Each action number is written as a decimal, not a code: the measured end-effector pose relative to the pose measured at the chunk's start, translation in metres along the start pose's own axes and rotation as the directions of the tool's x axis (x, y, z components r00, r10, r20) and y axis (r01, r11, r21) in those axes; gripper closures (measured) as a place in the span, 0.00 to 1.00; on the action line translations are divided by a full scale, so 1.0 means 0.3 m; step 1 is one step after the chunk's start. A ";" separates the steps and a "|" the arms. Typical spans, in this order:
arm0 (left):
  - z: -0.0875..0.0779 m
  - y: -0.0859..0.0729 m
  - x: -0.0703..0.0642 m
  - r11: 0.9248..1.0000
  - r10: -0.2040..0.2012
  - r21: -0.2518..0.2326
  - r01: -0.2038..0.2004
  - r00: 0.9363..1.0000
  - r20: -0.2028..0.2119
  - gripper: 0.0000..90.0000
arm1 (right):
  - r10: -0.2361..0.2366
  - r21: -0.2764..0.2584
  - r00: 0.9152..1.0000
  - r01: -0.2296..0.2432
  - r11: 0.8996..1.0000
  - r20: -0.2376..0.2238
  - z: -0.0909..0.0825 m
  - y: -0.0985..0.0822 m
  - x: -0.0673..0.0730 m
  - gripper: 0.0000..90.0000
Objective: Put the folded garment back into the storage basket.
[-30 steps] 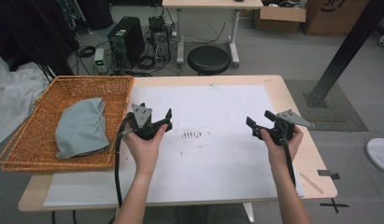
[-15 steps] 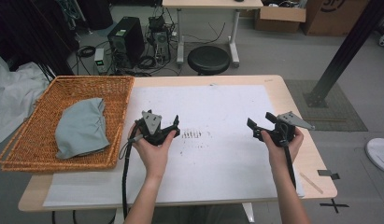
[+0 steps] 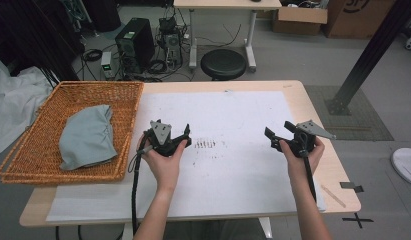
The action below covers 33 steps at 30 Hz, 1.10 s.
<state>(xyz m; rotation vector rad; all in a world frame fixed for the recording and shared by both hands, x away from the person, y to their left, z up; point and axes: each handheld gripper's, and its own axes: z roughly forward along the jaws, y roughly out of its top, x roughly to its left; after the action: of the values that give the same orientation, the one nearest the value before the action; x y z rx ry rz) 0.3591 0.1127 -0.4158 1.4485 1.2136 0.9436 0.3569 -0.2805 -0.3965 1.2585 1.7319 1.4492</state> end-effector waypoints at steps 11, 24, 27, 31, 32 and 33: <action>0.002 -0.003 0.002 1.000 0.000 0.004 0.000 1.000 0.002 0.05 | -0.002 0.004 1.000 0.002 1.000 -0.003 0.004 -0.003 0.000 0.18; -0.007 0.002 0.005 1.000 0.003 -0.003 -0.003 1.000 0.006 0.05 | 0.000 0.007 1.000 0.000 1.000 -0.005 0.006 -0.007 -0.002 0.18; -0.010 0.000 0.006 1.000 -0.006 0.003 0.006 1.000 0.008 0.05 | 0.004 0.010 1.000 -0.004 1.000 -0.002 0.004 -0.009 -0.001 0.18; -0.009 0.002 0.007 1.000 -0.003 0.000 0.003 1.000 0.012 0.05 | 0.000 0.008 1.000 0.000 1.000 -0.001 -0.004 -0.006 0.000 0.18; -0.011 0.002 0.007 1.000 0.002 0.001 -0.002 1.000 0.011 0.05 | 0.001 0.003 1.000 -0.001 1.000 0.000 -0.006 -0.005 0.000 0.18; -0.012 0.002 0.007 1.000 0.006 0.000 -0.006 1.000 0.010 0.05 | 0.002 -0.001 1.000 -0.002 1.000 0.002 -0.007 -0.005 -0.001 0.18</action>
<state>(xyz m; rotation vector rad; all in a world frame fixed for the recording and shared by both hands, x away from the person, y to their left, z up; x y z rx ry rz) 0.3561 0.1156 -0.4146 1.4559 1.2023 0.9400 0.3547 -0.2816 -0.3973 1.2615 1.7291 1.4493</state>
